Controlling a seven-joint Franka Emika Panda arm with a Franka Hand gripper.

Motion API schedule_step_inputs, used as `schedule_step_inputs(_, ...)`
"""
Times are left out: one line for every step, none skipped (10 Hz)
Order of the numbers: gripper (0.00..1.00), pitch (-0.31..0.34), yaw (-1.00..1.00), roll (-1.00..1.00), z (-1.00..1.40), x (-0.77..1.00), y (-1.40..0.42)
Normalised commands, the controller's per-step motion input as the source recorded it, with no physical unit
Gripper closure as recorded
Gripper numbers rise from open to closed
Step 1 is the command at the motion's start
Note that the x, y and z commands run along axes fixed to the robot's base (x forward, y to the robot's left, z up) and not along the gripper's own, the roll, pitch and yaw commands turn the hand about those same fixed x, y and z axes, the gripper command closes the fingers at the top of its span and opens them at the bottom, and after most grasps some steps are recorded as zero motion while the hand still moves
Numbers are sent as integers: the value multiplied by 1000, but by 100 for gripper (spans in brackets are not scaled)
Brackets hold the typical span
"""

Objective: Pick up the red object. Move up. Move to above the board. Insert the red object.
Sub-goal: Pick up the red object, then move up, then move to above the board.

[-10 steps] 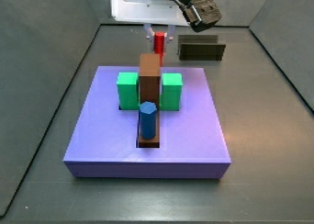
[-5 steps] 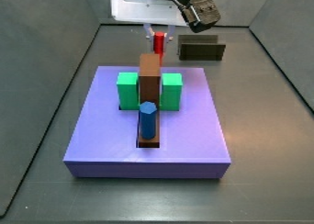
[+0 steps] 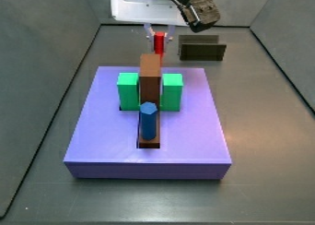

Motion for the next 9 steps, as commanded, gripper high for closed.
schedule_step_inputs(100,0,0,0,0,0,0)
schedule_step_inputs(100,0,0,0,0,0,0)
schedule_step_inputs(100,0,0,0,0,0,0)
schedule_step_inputs(100,0,0,0,0,0,0)
schedule_step_inputs(100,0,0,0,833,0,0)
schedule_step_inputs(100,34,-35,-3,803,-44,-44)
schedule_step_inputs(100,64,-35,-13,683,-78,-45)
schedule_step_inputs(100,31,-21,-57,298,-33,-14)
schedule_step_inputs(100,0,0,0,1400,0,0)
